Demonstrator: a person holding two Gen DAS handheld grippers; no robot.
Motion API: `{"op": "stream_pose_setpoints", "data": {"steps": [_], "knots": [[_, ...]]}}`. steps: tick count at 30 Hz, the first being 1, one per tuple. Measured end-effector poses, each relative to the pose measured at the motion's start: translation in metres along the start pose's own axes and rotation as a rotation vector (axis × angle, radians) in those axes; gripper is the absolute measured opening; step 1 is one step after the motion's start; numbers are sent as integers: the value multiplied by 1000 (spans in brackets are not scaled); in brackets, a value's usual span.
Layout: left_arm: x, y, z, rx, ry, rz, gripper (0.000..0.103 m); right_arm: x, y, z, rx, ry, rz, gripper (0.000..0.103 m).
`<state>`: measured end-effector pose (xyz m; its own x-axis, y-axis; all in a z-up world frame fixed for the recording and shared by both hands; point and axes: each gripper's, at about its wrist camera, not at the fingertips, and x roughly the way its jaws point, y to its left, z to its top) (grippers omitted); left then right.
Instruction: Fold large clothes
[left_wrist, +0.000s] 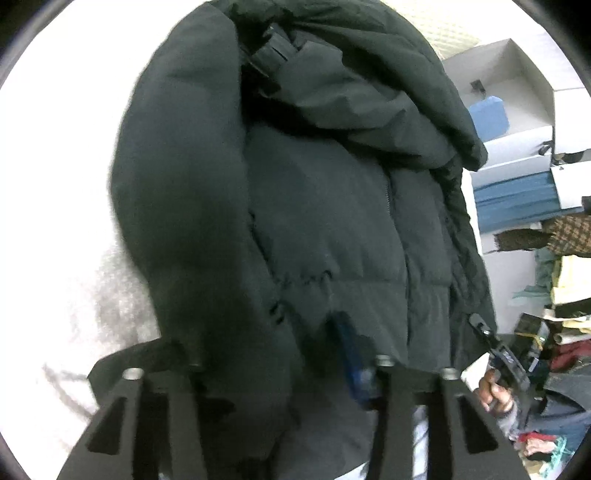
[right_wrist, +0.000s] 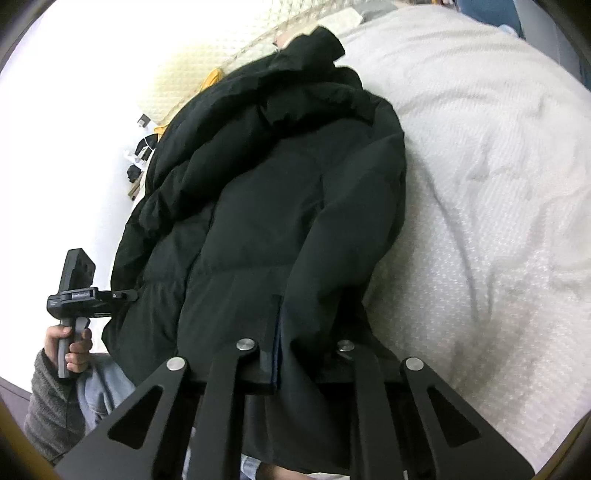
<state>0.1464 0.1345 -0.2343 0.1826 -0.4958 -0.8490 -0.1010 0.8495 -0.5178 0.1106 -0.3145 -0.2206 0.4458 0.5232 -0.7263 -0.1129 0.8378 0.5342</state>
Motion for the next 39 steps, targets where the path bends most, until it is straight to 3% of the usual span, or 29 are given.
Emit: {"op": "stream_pose_setpoints", "data": {"steps": [3, 9, 18, 25, 32, 34, 39], "knots": [[-7, -1, 0, 16, -64, -7, 13, -9, 0, 0, -7, -14, -12, 9], [-66, 4, -15, 20, -178, -98, 4, -43, 3, 7, -20, -48, 32, 7], [-152, 2, -40, 43, -280, -221, 3, -106, 17, 17, -36, -130, 115, 6], [-208, 37, -86, 5, -303, -314, 3, -167, 21, -12, -77, -174, 176, 6], [-237, 62, -132, 6, -293, -359, 2, -209, 13, -55, -79, -171, 224, 6], [-244, 65, -146, 8, -288, -404, 2, -220, 18, -65, -101, -176, 241, 6], [-250, 61, -143, 21, -292, -385, 2, -230, 25, -69, -120, -186, 254, 6]]}}
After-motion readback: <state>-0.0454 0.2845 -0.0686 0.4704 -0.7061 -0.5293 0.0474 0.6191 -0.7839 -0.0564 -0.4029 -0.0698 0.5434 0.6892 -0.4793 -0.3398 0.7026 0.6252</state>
